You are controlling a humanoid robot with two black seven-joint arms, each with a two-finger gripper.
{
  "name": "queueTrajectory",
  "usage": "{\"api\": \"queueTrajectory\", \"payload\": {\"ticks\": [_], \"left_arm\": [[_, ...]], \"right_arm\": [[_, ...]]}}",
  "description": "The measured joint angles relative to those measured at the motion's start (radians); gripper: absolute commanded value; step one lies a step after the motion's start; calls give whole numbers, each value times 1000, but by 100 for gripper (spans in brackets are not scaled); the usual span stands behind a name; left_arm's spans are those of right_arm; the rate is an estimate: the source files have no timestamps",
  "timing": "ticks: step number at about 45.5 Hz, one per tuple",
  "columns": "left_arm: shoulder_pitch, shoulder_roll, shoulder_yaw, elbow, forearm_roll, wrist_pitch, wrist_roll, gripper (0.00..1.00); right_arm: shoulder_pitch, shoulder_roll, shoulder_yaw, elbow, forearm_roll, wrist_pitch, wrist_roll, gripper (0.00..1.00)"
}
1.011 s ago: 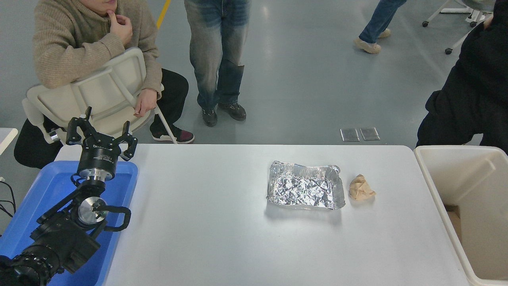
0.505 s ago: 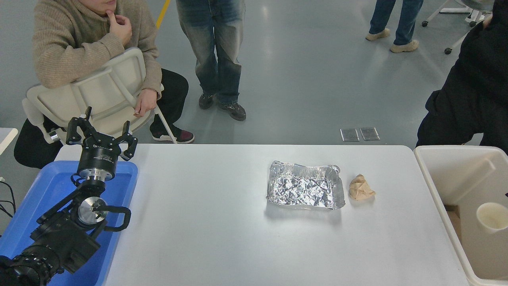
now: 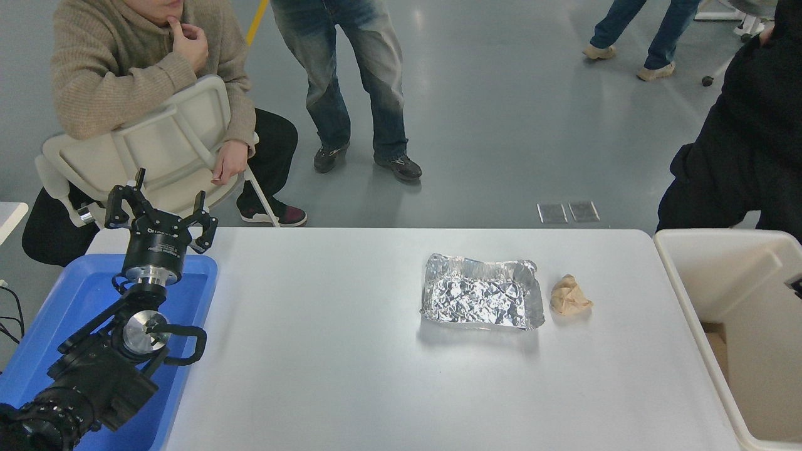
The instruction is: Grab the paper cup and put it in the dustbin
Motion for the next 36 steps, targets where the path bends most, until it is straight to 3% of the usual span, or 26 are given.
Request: {"api": "queueTrajectory", "payload": {"ticks": [15,36], "left_arm": [[0,0,0,0,-1,0,0,99],[0,0,1,0,-1,0,0,99]], "right_arm": [[458,-11,-299,466,1,75,-1,100],[942,226,-446,633,2,694,-2,100]]}}
